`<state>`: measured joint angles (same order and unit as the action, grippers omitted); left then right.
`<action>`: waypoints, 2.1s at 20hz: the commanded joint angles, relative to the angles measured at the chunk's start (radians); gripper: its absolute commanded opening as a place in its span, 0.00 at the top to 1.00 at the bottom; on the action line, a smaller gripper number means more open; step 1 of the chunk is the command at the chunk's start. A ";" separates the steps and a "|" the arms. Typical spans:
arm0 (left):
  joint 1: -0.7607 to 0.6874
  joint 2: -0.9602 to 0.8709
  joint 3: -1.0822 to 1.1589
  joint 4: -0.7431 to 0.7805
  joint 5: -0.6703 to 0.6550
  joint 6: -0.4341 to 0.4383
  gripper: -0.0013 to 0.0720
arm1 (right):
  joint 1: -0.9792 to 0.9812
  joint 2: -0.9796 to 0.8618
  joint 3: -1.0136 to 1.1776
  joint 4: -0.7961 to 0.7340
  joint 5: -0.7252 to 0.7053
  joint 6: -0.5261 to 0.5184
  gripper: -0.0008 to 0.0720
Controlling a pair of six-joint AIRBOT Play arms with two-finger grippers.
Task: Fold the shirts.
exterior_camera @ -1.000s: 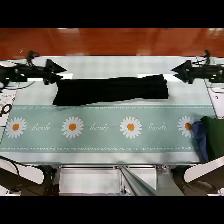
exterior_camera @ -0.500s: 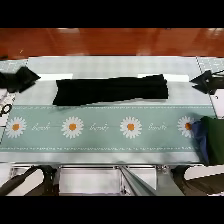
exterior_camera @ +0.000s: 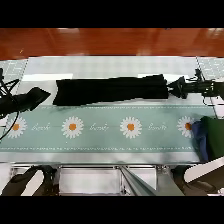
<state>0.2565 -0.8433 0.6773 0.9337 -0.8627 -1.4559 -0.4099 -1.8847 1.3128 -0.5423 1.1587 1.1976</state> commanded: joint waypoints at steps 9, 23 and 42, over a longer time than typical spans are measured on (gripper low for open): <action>-0.004 0.009 -0.014 -0.011 0.005 -0.004 0.31 | 0.136 -0.001 0.151 0.029 0.026 -0.024 0.95; -0.581 -0.419 0.292 -0.201 0.160 0.168 0.96 | 0.019 0.772 -0.091 -0.303 0.213 0.031 0.95; -1.015 -1.135 1.138 -0.189 -0.280 -0.034 0.96 | 0.167 1.101 -0.229 -0.200 0.195 0.111 0.95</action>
<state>-0.8185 -1.9980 1.7981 0.7456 -1.0756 -1.4822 -0.3046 -0.7704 1.0851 -0.7475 1.3895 1.2839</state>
